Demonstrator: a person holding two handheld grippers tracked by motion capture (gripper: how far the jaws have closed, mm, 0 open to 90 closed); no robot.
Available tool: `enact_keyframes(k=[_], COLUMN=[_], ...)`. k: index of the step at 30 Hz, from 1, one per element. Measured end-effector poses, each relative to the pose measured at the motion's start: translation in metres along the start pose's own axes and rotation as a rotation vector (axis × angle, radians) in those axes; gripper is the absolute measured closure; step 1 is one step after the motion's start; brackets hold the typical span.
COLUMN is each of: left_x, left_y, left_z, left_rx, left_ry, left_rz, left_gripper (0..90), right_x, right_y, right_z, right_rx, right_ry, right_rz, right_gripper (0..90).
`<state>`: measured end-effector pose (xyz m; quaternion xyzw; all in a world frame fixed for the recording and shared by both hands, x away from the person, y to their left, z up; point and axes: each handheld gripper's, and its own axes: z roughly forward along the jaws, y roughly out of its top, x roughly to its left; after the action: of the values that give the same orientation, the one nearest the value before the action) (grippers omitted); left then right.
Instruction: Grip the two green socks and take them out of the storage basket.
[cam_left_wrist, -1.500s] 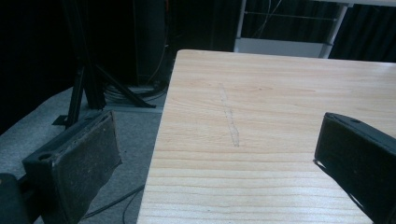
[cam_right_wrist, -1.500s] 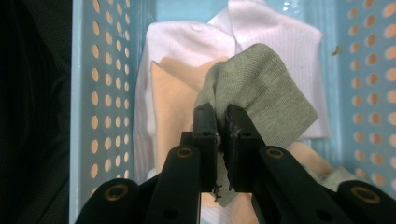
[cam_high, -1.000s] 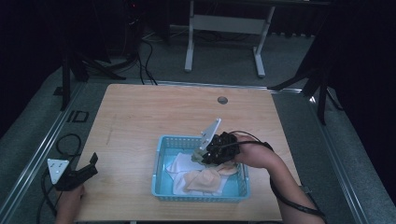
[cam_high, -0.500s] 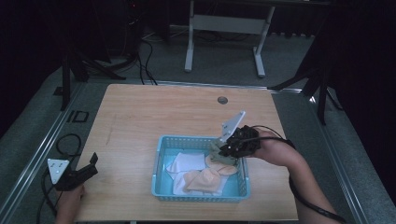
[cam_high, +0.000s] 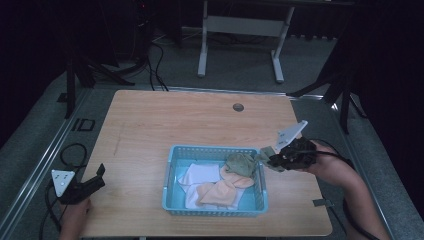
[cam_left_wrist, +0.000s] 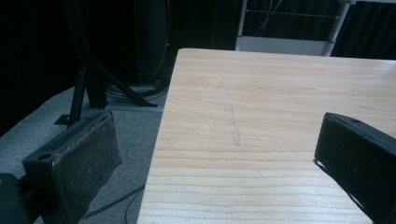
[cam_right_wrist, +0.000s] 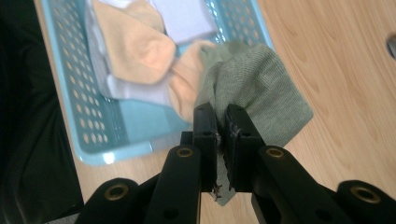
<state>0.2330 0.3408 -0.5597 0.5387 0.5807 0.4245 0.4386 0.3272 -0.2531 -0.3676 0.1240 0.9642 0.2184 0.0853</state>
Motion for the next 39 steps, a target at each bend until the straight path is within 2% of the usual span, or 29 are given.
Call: enact_keyframes(k=[6, 10, 18, 24, 28, 35, 39], left_x=[-0.001, -0.001, -0.001, -0.001, -0.001, -0.001, -0.001], left_y=[0.000, 0.000, 0.000, 0.000, 0.000, 0.000, 0.000], left_z=[0.001, 0.001, 0.000, 0.000, 0.000, 0.000, 0.000], left_rx=[0.004, 0.003, -0.001, -0.002, -0.002, 0.002, 0.000], left_ry=[0.000, -0.001, -0.003, -0.003, -0.003, -0.002, -0.002], left_rz=[0.000, 0.002, 0.001, 0.003, 0.003, 0.006, 0.003], left_gripper=[0.5, 0.5, 0.4, 0.5, 0.5, 0.4, 0.5], right_x=[-0.005, -0.004, 0.002, 0.009, 0.012, 0.017, 0.017], right_y=[-0.034, -0.051, -0.087, -0.107, -0.119, -0.132, -0.130], right_z=[-0.007, -0.002, 0.030, 0.056, 0.073, 0.096, 0.096], right_rx=[-0.002, 0.023, 0.059, 0.060, 0.069, 0.080, 0.090], right_ry=[-0.030, -0.019, -0.007, 0.038, 0.063, 0.106, 0.109], right_rz=[0.062, 0.085, 0.132, 0.156, 0.189, 0.228, 0.216], right_gripper=[83.8, 83.8, 83.8, 83.8, 83.8, 83.0, 78.7])
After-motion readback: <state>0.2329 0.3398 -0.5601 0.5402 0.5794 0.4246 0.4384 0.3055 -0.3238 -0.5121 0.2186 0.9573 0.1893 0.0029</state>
